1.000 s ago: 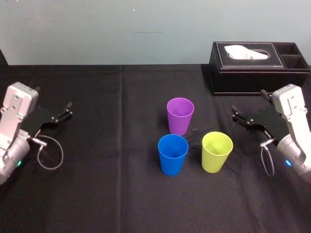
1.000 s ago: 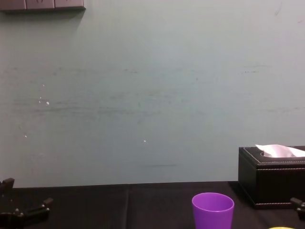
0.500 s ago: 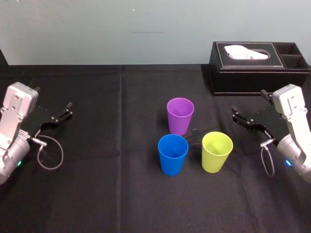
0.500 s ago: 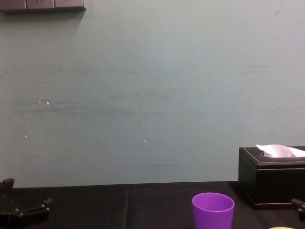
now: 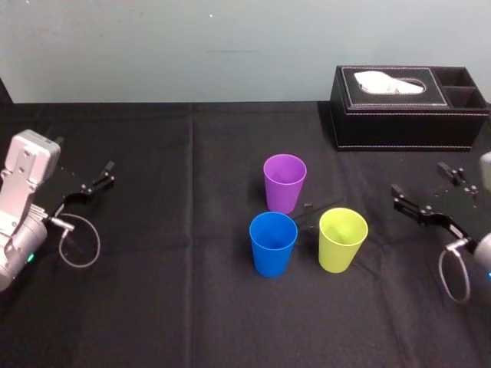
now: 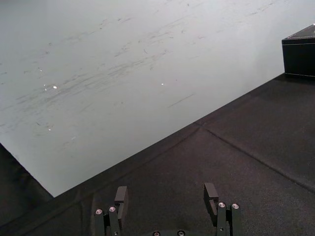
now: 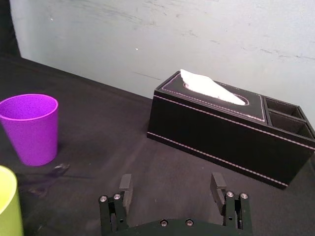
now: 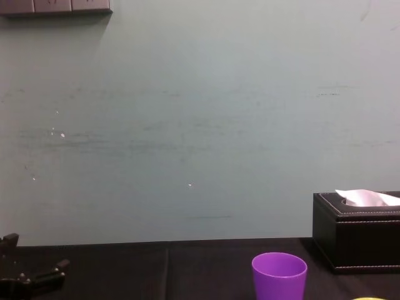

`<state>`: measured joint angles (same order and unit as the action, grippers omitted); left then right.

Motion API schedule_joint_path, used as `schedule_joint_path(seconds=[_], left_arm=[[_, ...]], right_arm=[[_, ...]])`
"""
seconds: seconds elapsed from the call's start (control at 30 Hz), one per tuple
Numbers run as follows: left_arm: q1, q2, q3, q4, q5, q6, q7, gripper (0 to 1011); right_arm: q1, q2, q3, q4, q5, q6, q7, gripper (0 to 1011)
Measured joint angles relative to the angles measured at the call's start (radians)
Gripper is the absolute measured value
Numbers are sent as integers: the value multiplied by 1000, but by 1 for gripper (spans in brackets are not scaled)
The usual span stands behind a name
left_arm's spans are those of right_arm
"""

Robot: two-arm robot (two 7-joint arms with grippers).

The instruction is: Stack the three plastic cups sequentially using one hand.

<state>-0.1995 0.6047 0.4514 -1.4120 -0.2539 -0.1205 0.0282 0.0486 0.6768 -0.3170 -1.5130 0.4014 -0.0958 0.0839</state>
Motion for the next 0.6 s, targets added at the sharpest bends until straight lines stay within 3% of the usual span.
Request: schedule_joint_path(seconds=[0.3,0.6], left_arm=[[0,0,0,0,0,0,0,1011],[0,0,0,0,0,0,0,1011]], right_arm=[[-135,73,83,-99,57,-45,80,1003],[-232,121,119,-166,61,-83,145,1003]])
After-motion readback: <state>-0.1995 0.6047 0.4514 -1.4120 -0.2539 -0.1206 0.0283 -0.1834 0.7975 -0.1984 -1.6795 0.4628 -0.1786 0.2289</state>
